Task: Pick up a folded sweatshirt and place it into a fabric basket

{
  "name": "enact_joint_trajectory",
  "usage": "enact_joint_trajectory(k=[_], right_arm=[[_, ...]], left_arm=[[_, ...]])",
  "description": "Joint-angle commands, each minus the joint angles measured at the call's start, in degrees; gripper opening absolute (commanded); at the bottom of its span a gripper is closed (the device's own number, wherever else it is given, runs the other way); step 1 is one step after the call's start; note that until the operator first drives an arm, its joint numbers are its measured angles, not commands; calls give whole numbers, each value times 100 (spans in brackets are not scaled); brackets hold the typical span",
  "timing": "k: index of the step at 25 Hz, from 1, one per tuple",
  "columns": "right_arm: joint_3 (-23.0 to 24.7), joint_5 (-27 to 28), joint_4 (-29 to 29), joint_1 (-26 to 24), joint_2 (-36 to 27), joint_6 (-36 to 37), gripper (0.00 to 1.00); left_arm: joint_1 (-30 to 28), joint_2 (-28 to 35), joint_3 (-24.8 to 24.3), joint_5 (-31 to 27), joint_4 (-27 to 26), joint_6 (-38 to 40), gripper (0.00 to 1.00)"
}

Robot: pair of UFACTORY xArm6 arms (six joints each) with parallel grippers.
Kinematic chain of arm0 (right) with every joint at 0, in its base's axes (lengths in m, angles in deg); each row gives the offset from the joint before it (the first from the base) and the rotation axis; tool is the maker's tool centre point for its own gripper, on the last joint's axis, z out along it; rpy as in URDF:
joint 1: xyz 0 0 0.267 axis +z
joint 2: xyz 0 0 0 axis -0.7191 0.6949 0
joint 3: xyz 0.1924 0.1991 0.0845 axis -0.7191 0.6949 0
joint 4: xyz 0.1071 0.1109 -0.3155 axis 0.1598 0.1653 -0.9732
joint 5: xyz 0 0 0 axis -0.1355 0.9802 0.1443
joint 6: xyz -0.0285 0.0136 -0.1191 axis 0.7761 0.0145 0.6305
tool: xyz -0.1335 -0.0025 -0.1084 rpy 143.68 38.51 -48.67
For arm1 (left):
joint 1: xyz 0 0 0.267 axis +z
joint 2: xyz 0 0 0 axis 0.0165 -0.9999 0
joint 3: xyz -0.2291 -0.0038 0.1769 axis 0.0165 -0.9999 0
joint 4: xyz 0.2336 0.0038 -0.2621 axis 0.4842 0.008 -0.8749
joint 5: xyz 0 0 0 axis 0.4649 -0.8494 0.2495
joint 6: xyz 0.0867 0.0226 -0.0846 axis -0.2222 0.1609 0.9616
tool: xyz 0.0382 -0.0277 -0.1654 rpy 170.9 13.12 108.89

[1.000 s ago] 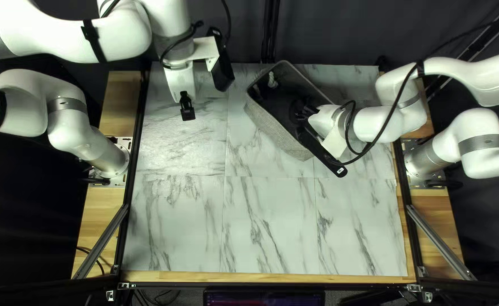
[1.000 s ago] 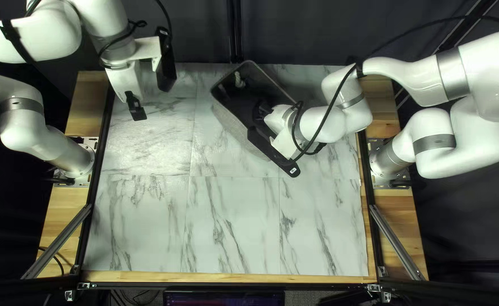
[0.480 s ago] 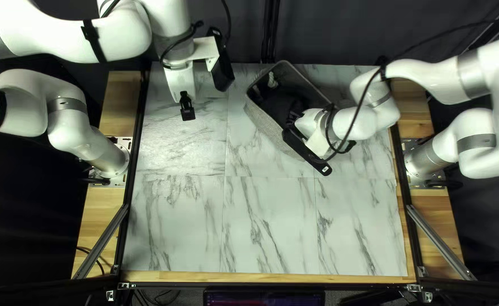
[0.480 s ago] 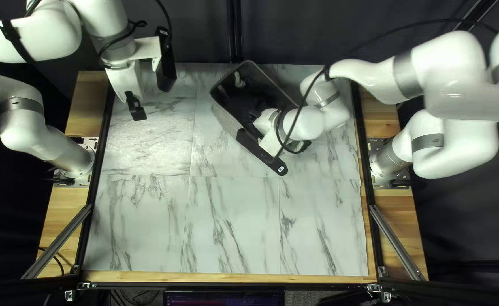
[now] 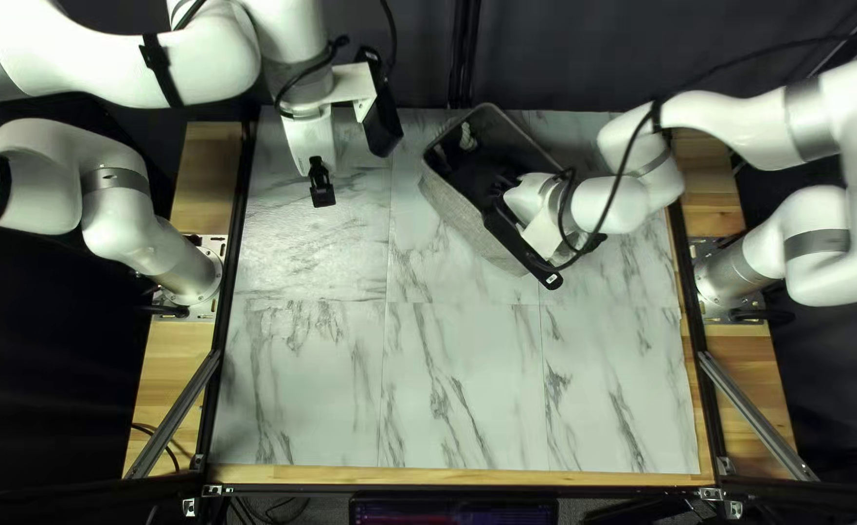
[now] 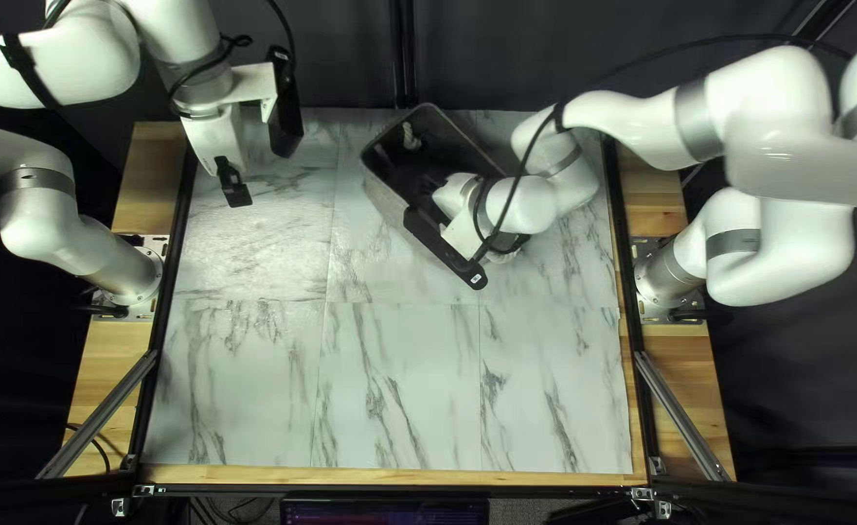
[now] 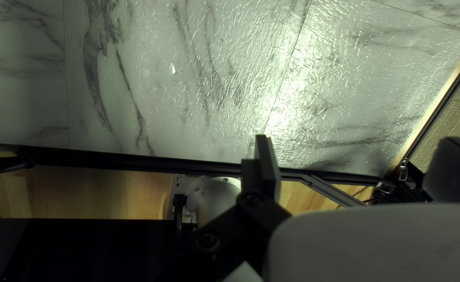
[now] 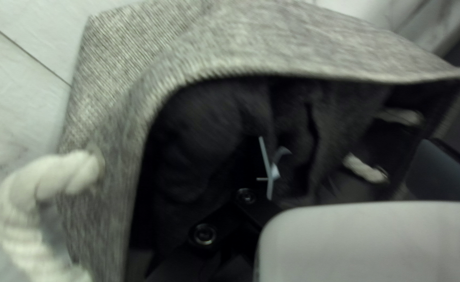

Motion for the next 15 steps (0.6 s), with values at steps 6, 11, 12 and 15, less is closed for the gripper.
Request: enact_joint_trajectory(k=[6, 11, 12, 15], right_arm=[[699, 1014, 142, 213, -1976, 351, 100], [402, 1224, 168, -280, -2254, 380, 100], [353, 1307, 181, -378, -2366, 370, 100], [217, 1436, 290, -694, -2716, 478, 100]], left_arm=[[0, 0, 0, 0, 0, 0, 100], [0, 0, 0, 0, 0, 0, 100], [0, 0, 0, 0, 0, 0, 100], [0, 0, 0, 0, 0, 0, 100]])
